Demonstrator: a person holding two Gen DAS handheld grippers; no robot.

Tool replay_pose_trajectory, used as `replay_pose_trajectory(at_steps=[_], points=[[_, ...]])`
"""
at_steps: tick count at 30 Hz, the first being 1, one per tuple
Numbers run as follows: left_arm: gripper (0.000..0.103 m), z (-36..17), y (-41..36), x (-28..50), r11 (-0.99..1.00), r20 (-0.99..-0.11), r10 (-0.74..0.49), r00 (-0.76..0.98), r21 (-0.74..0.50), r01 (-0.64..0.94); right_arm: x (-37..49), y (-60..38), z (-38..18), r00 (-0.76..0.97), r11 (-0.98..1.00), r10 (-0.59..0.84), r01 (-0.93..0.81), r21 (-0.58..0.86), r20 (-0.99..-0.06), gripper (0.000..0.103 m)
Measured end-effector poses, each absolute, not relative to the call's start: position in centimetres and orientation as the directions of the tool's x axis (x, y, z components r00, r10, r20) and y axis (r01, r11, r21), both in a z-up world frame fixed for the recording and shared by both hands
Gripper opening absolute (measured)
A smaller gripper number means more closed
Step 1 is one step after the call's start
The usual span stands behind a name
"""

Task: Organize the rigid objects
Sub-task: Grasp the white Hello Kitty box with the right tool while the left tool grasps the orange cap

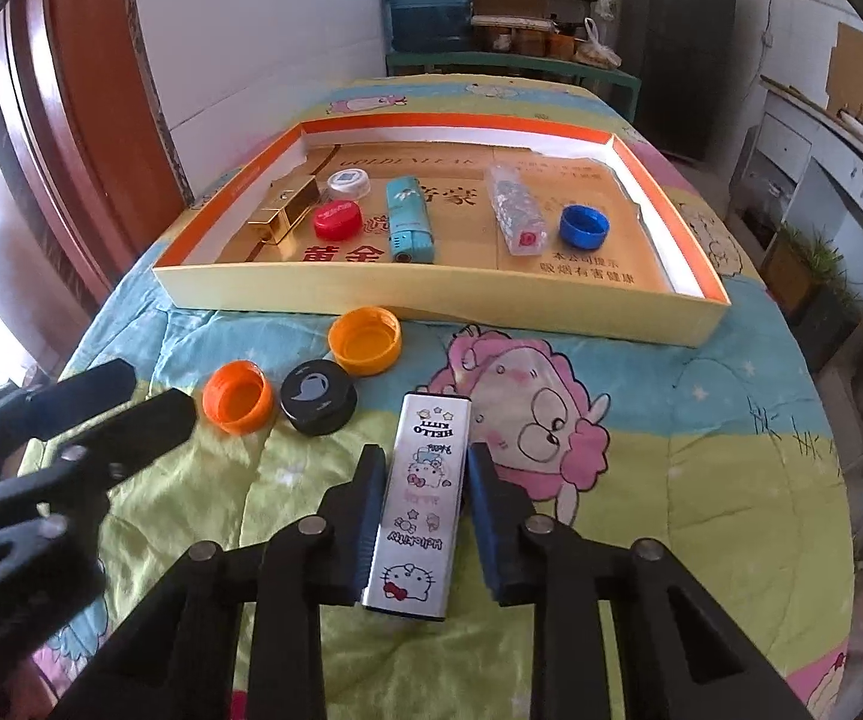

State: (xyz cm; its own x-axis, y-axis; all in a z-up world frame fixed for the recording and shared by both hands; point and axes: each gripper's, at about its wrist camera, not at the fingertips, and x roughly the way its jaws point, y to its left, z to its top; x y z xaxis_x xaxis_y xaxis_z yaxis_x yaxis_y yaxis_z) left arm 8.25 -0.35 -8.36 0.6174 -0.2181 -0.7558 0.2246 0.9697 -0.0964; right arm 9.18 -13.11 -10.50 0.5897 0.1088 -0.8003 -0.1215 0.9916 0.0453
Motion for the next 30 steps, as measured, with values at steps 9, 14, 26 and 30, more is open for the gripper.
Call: replay_pose_trajectory(at_steps=[9,14,26,30], points=[[0.043,-10.0,-2.0,9.3,0.968,-0.794,-0.187,0.579,-0.049,0.245,8.6,-14.8,-10.3,0.586,0.990,0.137,-0.106,0.092,-0.799,0.028],[0.043,-10.6,-2.4,10.5,0.971,-0.800,-0.176,0.574,-0.045,0.235,8.5,-15.4,-10.2,0.593,0.990,0.137,-0.102,0.094,-0.794,0.028],[0.030,-10.6,-1.5,11.1,0.973,-0.779,-0.210,0.591,-0.104,0.209,8.5,-15.5,-10.4,0.592,0.987,0.152,-0.132,0.091,-0.791,0.028],[0.030,-10.4,-1.1,10.9,0.972,-0.773,-0.220,0.595,-0.123,0.200,8.4,-15.6,-10.2,0.595,0.986,0.160,-0.139,0.096,-0.787,0.027]])
